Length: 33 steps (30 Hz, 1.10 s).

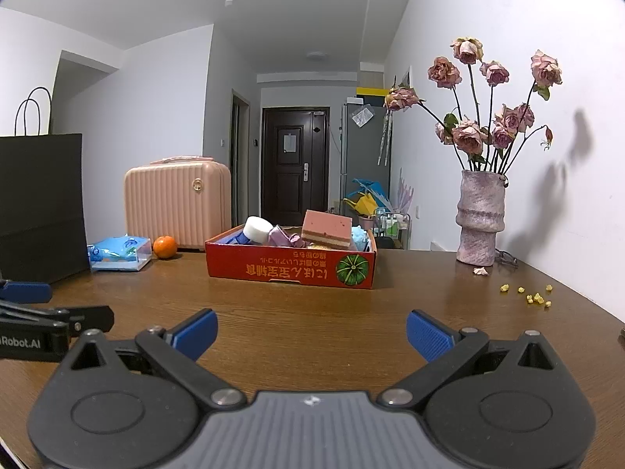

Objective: Organize soft objects

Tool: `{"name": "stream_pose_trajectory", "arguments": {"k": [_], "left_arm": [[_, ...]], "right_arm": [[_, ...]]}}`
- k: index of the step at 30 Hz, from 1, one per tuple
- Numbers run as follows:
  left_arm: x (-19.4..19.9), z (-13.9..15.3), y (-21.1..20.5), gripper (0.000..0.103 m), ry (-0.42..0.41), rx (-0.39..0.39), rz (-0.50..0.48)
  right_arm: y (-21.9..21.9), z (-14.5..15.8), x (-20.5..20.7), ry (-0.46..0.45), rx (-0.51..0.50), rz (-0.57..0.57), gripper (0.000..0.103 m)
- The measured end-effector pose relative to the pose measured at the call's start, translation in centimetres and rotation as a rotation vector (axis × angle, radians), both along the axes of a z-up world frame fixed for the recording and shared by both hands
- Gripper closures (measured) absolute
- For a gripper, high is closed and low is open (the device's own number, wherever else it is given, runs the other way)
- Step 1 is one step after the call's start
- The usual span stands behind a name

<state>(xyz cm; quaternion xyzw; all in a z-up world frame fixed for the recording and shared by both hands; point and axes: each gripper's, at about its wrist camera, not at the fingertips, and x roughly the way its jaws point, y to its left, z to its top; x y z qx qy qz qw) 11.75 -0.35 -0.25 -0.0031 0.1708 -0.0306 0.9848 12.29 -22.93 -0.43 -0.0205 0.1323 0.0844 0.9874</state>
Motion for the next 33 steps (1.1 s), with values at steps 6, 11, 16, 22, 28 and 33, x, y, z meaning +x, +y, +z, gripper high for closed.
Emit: {"name": "stream_pose_trajectory", "arguments": {"k": [6, 11, 16, 22, 28, 33], "left_arm": [[0.0, 0.04, -0.07, 0.0, 0.0, 0.0, 0.0], [-0.02, 0.01, -0.06, 0.0, 0.0, 0.001, -0.003], [-0.02, 0.01, -0.11, 0.0, -0.001, 0.001, -0.002], [0.07, 0.0, -0.15, 0.0, 0.006, 0.0, -0.002], [0.2, -0.06, -0.11, 0.0, 0.009, -0.003, -0.002], [0.23, -0.15, -0.06, 0.0, 0.005, -0.006, -0.007]], "right_arm": [[0.05, 0.12, -0.05, -0.001, 0.0, 0.003, 0.0], [0.06, 0.1, -0.03, -0.001, -0.001, 0.003, 0.0], [0.09, 0.11, -0.03, 0.0, -0.001, 0.003, 0.0], [0.09, 0.02, 0.02, 0.003, -0.001, 0.003, 0.0], [0.08, -0.05, 0.14, 0.007, -0.002, 0.002, 0.0], [0.07, -0.07, 0.16, 0.008, -0.002, 0.002, 0.0]]}}
